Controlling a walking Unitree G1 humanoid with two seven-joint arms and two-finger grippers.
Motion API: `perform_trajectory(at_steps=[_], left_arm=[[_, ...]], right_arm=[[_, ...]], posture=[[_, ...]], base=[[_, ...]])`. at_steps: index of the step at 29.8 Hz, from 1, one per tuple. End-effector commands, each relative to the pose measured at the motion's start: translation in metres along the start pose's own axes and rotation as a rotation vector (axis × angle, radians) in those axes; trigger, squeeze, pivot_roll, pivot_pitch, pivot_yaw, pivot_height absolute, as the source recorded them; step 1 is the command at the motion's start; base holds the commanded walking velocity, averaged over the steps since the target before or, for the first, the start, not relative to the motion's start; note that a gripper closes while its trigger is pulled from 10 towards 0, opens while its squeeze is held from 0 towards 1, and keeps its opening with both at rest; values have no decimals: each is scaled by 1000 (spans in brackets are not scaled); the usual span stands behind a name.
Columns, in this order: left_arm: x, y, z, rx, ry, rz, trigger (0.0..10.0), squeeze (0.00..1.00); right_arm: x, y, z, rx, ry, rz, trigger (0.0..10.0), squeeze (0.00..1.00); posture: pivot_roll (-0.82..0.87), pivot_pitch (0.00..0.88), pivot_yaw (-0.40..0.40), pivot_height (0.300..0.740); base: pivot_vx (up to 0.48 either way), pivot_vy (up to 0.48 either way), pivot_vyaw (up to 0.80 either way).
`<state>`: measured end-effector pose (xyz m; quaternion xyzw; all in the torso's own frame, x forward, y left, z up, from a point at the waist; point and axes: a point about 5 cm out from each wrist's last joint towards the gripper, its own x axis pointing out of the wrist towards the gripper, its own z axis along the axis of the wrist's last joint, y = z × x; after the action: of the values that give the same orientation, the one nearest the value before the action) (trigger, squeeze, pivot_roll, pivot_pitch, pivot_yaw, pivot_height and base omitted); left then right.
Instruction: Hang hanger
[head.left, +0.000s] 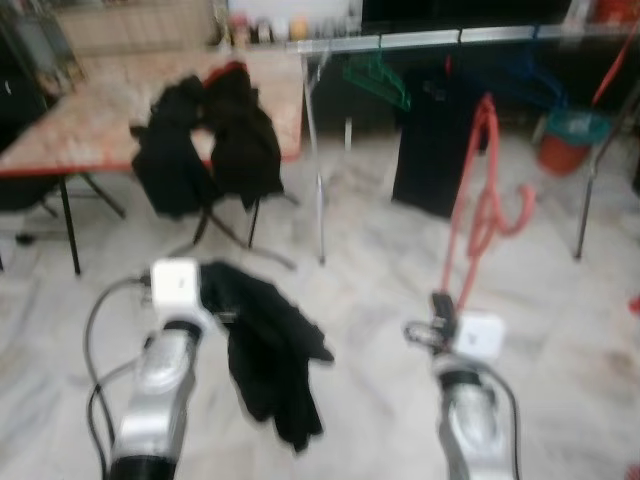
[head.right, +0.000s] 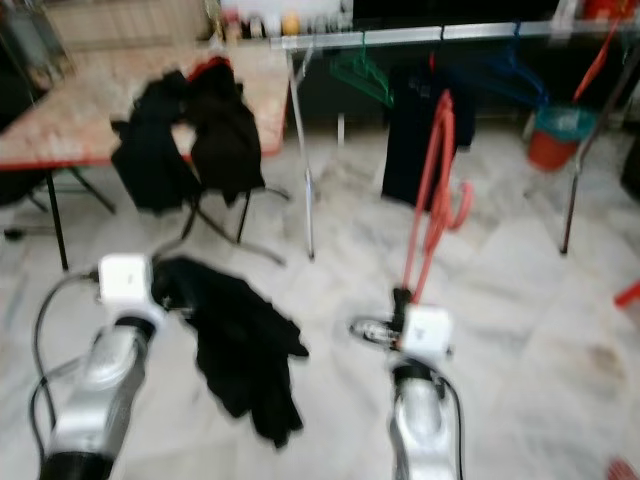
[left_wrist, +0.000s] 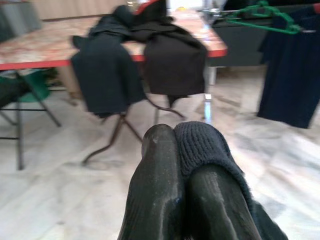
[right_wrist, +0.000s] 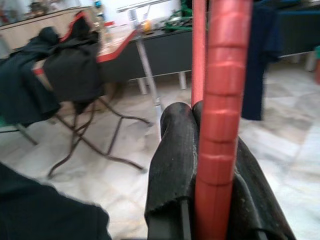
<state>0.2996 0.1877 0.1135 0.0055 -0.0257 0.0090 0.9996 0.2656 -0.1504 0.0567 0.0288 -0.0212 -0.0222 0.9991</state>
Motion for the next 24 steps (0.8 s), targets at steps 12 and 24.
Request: perform_trajectory(at_steps=[12, 24], left_arm=[[2, -2, 6, -2, -29, 10, 10000, 0], [5, -3, 8, 0, -32, 13, 10000, 0]], right_arm=[[2, -6, -2, -14, 16, -19, 10000, 0], [5, -5, 0, -16, 10, -13, 10000, 0]], posture=[[-10, 22, 84, 740], [-16, 51, 87, 740]], base=[[0, 28, 0], [0, 478, 0]])
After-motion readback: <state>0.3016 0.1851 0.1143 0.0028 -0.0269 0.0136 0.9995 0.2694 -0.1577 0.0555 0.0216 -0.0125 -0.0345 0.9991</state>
